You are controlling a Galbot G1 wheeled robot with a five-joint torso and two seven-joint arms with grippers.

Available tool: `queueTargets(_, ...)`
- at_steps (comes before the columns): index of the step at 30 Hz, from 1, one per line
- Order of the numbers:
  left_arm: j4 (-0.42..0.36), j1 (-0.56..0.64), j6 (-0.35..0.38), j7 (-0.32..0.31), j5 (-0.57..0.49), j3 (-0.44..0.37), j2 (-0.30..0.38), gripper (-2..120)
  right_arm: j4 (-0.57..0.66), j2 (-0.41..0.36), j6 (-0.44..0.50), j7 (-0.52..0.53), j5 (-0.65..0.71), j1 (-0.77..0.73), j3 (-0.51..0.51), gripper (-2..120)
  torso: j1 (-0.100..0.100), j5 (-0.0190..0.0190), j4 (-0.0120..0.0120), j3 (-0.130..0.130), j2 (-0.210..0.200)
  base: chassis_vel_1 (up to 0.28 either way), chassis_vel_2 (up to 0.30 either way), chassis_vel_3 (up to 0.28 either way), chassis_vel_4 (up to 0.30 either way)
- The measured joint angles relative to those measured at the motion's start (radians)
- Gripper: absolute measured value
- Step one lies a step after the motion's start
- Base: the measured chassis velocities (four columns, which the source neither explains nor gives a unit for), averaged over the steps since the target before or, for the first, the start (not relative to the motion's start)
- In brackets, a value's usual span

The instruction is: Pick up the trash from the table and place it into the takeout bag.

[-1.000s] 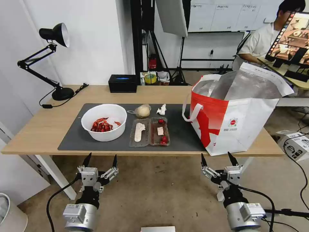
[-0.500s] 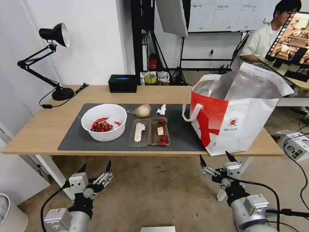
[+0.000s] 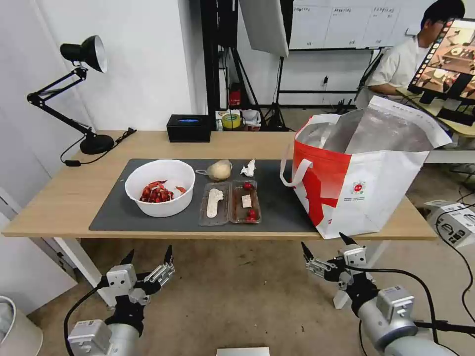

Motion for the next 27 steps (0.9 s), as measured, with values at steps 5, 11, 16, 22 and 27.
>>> queueTargets(5,-0.002,-0.002,0.0,0.0,-0.014,0.0,0.001,100,0.0,0.002,0.003,0.0,-0.001,0.0,-0.002,100,0.0,0.0,0.0,0.0,0.0,0.0,0.0,0.0,0.0)
queueTargets(11,-0.009,-0.011,0.002,-0.003,-0.065,0.007,0.003,100,0.0,0.002,0.005,0.0,-0.002,0.001,-0.009,100,0.0,0.0,0.0,0.0,0.0,0.0,0.0,0.0,0.0)
queueTargets(16,-0.014,-0.014,0.013,-0.023,-0.116,0.018,0.005,100,-0.002,-0.004,0.006,0.0,-0.002,0.007,-0.018,100,0.0,0.0,0.0,0.0,0.0,0.0,0.0,0.0,0.0)
queueTargets(22,-0.027,-0.026,0.044,-0.081,-0.254,0.029,0.014,100,-0.014,-0.012,0.006,-0.001,-0.005,0.013,-0.041,100,0.0,0.0,0.0,0.0,0.0,0.0,0.0,0.0,0.0)
queueTargets(27,-0.028,-0.037,0.05,-0.121,-0.378,0.051,0.032,100,-0.015,-0.008,0.007,-0.001,-0.008,0.012,-0.047,100,0.0,0.0,0.0,0.0,0.0,0.0,0.0,0.0,0.0)
